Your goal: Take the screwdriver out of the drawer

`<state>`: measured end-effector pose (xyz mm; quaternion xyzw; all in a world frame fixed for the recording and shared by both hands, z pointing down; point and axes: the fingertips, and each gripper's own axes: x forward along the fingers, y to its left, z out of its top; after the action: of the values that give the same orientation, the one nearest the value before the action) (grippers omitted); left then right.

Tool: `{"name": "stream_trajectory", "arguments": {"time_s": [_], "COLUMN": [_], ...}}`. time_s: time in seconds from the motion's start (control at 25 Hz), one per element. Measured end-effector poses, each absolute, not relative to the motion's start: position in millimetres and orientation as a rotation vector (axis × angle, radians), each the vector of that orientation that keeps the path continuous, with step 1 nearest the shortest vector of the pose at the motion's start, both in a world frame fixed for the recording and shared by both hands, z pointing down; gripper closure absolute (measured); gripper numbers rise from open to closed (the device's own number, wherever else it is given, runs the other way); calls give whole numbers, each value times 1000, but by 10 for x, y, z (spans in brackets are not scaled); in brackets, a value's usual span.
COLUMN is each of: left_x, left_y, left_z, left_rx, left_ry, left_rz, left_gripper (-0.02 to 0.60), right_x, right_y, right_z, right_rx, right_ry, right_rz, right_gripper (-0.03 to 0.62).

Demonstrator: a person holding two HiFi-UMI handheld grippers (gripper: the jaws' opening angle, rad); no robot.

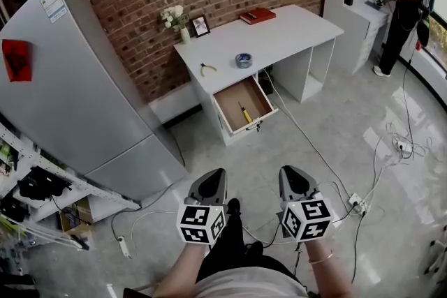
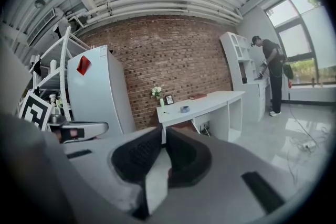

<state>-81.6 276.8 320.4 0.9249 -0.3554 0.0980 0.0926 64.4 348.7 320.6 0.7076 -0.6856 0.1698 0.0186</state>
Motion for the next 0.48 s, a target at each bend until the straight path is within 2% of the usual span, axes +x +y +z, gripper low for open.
{"name": "stream_trajectory", "arguments": {"time_s": [0.48], "left_x": [-692], "left_y": [2084], "left_z": [3491], "left_rx": [2695], "left_ry": [-1043], "left_rz": [343], "left_gripper": [588], "right_x": [760], "right_y": [2876], "right_z": [3445], "right_rx": [2164], "right_ry": [-2090], "right_rz": [601], "right_gripper": [545]}}
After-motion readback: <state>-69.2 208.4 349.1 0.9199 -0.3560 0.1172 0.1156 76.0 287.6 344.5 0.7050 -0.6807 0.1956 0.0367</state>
